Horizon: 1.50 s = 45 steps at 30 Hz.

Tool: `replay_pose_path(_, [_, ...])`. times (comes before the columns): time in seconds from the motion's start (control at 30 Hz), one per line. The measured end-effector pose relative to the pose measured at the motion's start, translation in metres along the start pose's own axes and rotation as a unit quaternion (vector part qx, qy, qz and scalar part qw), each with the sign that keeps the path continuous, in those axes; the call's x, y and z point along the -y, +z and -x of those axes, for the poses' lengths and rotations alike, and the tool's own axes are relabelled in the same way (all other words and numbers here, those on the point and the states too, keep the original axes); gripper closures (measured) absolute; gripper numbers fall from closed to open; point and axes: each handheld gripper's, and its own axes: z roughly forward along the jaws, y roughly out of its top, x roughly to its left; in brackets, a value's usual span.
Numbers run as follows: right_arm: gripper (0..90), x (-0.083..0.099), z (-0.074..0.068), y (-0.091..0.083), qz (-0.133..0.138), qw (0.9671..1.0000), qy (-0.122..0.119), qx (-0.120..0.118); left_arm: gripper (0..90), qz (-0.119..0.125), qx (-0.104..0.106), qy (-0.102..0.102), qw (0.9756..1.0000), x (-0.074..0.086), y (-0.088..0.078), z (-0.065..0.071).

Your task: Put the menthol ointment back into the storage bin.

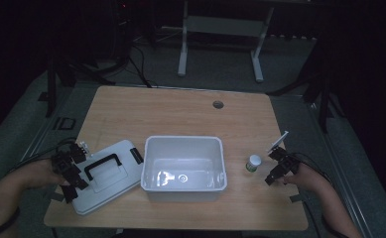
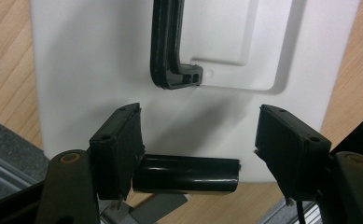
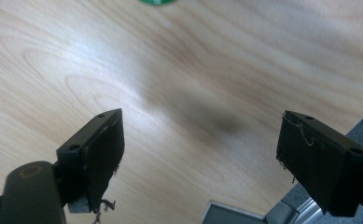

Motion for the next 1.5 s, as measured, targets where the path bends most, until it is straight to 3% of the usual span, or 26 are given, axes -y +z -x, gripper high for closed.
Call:
replay_pose_path(0.17, [14.8, -0.011, -0.004, -0.004, 0.017, 0.9999, 0.002, -0.002, 31.5, -0.002, -0.004, 0.001, 1.0, 0.0, 0.0, 0.0])
replay_pose_path(0.6, [14.9, -0.038, -0.014, -0.009, 0.026, 0.9995, -0.007, -0.013, 31.5, -0.002, -0.004, -0.002, 1.0, 0.0, 0.003, -0.002])
replay_pose_path(0.77, [17.0, -0.052, -0.021, -0.008, 0.024, 0.9991, -0.034, -0.003, 31.5, -0.002, -0.007, 0.001, 1.0, -0.002, 0.0, -0.002])
replay_pose_path(1.1, [20.2, -0.07, -0.028, -0.002, 0.018, 0.999, -0.041, 0.006, 31.5, -0.012, -0.015, 0.009, 0.9998, -0.003, 0.003, 0.0])
replay_pose_path(1.17, [20.3, -0.072, -0.028, 0.0, 0.015, 0.9984, -0.053, 0.016, 31.5, -0.012, -0.018, 0.009, 0.9997, -0.002, 0.004, 0.0])
replay_pose_path(1.5, [36.9, -0.077, -0.029, 0.007, 0.004, 0.9977, -0.056, 0.037, 31.5, -0.013, -0.013, 0.006, 0.9998, -0.002, 0.007, -0.001])
